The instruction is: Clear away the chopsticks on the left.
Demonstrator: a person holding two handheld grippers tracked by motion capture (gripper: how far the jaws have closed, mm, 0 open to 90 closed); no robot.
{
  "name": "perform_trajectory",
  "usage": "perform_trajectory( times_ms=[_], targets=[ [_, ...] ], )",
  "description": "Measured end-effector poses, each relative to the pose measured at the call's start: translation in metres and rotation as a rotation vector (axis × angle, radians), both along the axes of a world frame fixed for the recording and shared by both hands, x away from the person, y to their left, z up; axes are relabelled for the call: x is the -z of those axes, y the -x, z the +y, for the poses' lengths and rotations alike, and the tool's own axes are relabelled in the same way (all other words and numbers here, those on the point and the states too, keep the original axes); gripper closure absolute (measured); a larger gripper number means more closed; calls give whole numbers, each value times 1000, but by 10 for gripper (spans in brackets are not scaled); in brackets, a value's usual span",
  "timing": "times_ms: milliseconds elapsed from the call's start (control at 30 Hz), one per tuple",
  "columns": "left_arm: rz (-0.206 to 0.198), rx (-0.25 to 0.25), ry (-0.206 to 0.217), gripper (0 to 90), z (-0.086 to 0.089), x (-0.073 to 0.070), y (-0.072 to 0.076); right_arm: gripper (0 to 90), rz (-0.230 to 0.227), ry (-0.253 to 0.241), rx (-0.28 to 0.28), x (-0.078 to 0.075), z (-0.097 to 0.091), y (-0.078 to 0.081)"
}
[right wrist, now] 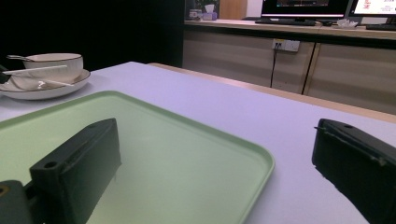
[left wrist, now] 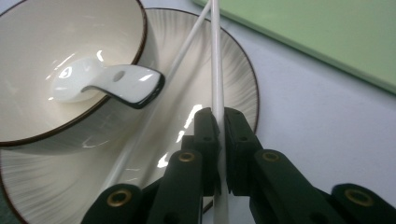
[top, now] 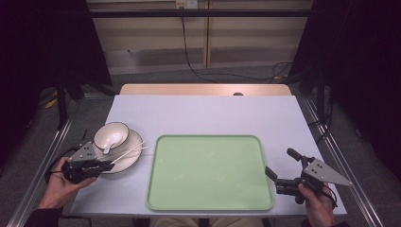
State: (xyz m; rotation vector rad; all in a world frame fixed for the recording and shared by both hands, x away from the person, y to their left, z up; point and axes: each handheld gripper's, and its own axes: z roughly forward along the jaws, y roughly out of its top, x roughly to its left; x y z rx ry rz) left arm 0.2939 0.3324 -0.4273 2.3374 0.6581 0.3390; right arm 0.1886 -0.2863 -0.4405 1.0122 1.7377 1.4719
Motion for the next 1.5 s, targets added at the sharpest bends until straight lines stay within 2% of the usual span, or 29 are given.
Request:
perform_trajectory(
  times_ms=[33,167,233,333,433,500,700,733,767,800,833,933,1000,1133,1267,1500],
  targets=[
    [9,2,11,852,0,0,1,7,3,-4,0,0,0,0],
    [6,-17,17,852,-2,-3,3,7,3,-5,2,0,0,0],
    [6,-29,38,852,-3,-3,5,7,2,-10,1,0,0,0],
    [16,-26,34,852,-7,-3,7,7,2,-7,2,0,0,0],
    [13,-39,53,852,-12,-2,9,7,3,-7,2,0,0,0],
    [23,-34,50,852,-15,-4,10,7,2,-8,6,0,0,0],
    [6,-39,42,852,-25,-11,13,7,1,-9,3,0,0,0],
    [-4,-53,44,852,-28,-12,14,7,0,-9,2,0,0,0],
    [7,-47,51,852,-29,-13,14,7,-3,-7,8,0,0,0],
    [-4,-50,35,852,-31,-14,15,7,0,-8,2,0,0,0],
    [-4,-68,46,852,-33,-14,16,7,2,-6,1,0,0,0],
    [-3,-75,56,852,-39,-14,17,7,-3,-1,2,0,1,0],
    [4,-78,46,853,-43,-14,17,7,-1,-4,-2,0,0,0],
    [10,-110,79,852,-47,-12,18,7,-2,-2,0,0,0,0],
    [24,-128,90,853,-50,-12,18,7,-1,-3,-2,0,0,0],
    [43,-189,123,852,-59,-11,18,7,-1,-2,-1,0,0,0]
  ],
)
